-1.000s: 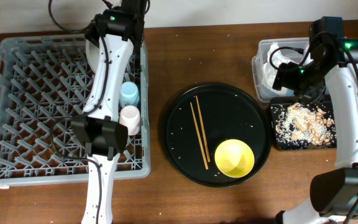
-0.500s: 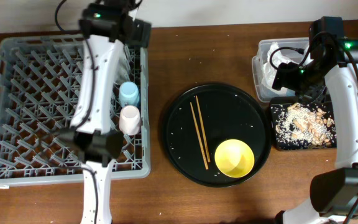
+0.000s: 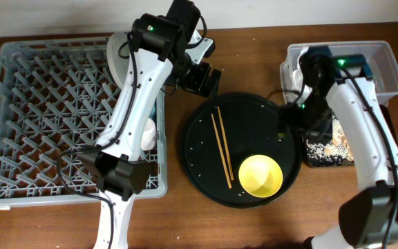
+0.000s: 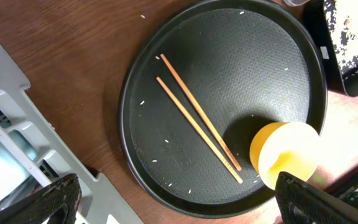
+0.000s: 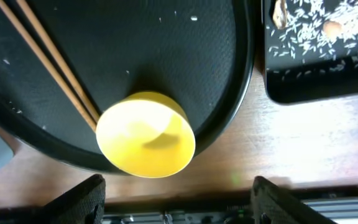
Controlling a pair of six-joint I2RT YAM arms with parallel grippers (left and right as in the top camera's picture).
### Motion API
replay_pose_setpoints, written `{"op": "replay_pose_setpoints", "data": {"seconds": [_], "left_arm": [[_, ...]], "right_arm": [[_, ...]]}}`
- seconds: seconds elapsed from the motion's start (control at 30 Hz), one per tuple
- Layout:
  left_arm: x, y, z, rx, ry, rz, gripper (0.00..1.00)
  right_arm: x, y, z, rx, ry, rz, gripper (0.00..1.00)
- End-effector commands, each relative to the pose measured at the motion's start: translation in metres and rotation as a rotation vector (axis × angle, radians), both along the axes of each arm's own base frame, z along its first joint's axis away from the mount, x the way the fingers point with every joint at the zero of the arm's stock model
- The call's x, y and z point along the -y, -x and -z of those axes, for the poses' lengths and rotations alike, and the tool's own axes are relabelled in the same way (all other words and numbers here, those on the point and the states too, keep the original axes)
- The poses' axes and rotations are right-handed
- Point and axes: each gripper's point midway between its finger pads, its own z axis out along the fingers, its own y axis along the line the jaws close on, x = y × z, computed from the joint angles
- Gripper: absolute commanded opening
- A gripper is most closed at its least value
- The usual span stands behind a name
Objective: Sort waste into correct bins and load items into the dishwasher rack
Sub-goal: 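Grasp the white plate with the left gripper and stand it in the rack, then grasp the yellow bowl with the left gripper and lift it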
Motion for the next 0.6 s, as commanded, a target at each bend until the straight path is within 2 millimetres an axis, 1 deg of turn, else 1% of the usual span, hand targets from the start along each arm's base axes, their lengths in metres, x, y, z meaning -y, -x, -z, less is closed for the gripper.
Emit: {"op": "replay_pose_setpoints", "data": {"seconds": [0.0, 0.03, 0.07, 0.1, 0.13, 0.17, 0.2, 0.23, 0.27, 0.3, 0.33, 0.37, 0.47, 0.5, 0.53, 0.57], "left_arm": [[0.003, 0.001, 0.003, -0.008, -0.009, -0.001, 0.99], [0.005, 0.003, 0.005, -0.012, -0.011, 0.004, 0.99], [0.012, 0.009, 0.01, -0.029, -0.019, 0.022, 0.98], [0.018, 0.015, 0.018, -0.051, -0.031, 0.04, 0.95], [0.024, 0.023, 0.029, -0.081, -0.046, 0.06, 0.91], [0.033, 0.036, 0.047, -0.134, -0.073, 0.071, 0.89], [0.042, 0.051, 0.065, -0.184, -0.102, 0.099, 0.84], [0.051, 0.066, 0.08, -0.223, -0.129, 0.132, 0.84], [0.058, 0.077, 0.091, -0.25, -0.148, 0.144, 0.81], [0.065, 0.09, 0.103, -0.278, -0.168, 0.151, 0.73], [0.072, 0.103, 0.113, -0.303, -0.188, 0.156, 0.68], [0.083, 0.117, 0.122, -0.329, -0.183, 0.175, 0.63], [0.104, 0.135, 0.131, -0.34, -0.154, 0.228, 0.61], [0.109, 0.142, 0.14, -0.338, -0.161, 0.248, 0.6], [0.11, 0.149, 0.149, -0.35, -0.173, 0.258, 0.57], [0.108, 0.152, 0.156, -0.365, -0.183, 0.238, 0.55]], "right_arm": [[0.002, 0.033, -0.026, 0.162, -0.01, 0.037, 0.77], [0.003, 0.043, -0.026, 0.219, -0.015, 0.047, 0.78], [0.004, 0.052, -0.018, 0.275, -0.021, 0.074, 0.78], [0.004, 0.056, -0.01, 0.301, -0.025, 0.077, 0.78], [0.004, 0.06, 0.002, 0.302, -0.025, 0.09, 0.78], [0.004, 0.061, 0.014, 0.286, -0.024, 0.1, 0.78], [0.004, 0.057, 0.021, 0.28, -0.023, 0.1, 0.78], [0.004, 0.052, 0.025, 0.277, -0.022, 0.101, 0.78], [0.004, 0.048, 0.029, 0.268, -0.016, 0.123, 0.78], [0.009, 0.046, 0.034, 0.254, 0.009, 0.151, 0.78], [0.011, 0.044, 0.04, 0.232, 0.027, 0.173, 0.78], [0.014, 0.041, 0.046, 0.208, 0.032, 0.197, 0.78], [0.028, 0.04, 0.055, 0.169, 0.042, 0.253, 0.77], [0.03, 0.041, 0.056, 0.167, 0.044, 0.251, 0.78], [0.03, 0.041, 0.056, 0.167, 0.044, 0.243, 0.78], [0.03, 0.041, 0.057, 0.166, 0.044, 0.235, 0.78]]}}
